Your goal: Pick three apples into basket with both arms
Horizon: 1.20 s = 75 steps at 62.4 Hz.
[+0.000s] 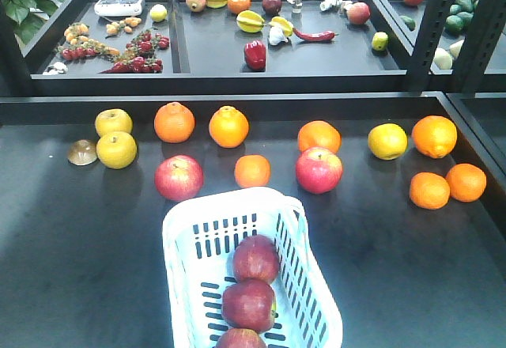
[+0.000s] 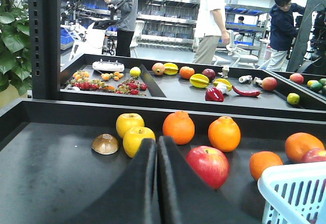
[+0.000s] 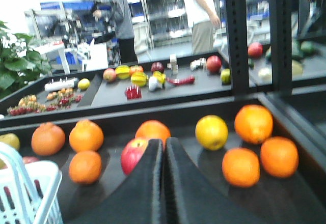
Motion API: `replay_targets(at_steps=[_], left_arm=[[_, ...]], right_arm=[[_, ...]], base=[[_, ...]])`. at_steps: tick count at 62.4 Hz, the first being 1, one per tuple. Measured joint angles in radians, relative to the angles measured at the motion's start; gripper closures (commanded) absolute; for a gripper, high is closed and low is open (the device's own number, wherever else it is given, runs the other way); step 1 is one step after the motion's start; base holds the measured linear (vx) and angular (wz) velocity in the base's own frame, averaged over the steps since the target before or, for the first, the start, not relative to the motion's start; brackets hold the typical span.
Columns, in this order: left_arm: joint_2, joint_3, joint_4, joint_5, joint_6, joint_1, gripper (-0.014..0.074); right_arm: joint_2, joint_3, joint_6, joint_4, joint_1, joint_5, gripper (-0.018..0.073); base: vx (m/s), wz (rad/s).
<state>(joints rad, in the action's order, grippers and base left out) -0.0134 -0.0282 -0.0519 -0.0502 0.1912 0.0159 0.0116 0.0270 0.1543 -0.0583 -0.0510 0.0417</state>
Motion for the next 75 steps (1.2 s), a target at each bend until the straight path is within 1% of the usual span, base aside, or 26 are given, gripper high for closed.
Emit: replay_targets(at_steps=[23, 75], left_arm=[[0.0, 0.0, 0.0, 0.0, -0.003, 0.0, 0.0602], [0.0, 0.0, 0.0, 0.0, -0.003, 0.0, 0.0602]], right_arm=[[0.0, 0.0, -0.022, -0.064, 0.0, -0.022, 0.0564], [0.0, 0.0, -0.024, -0.067, 0.0, -0.022, 0.0564]], base=[[0.0, 0.0], [0.0, 0.0]])
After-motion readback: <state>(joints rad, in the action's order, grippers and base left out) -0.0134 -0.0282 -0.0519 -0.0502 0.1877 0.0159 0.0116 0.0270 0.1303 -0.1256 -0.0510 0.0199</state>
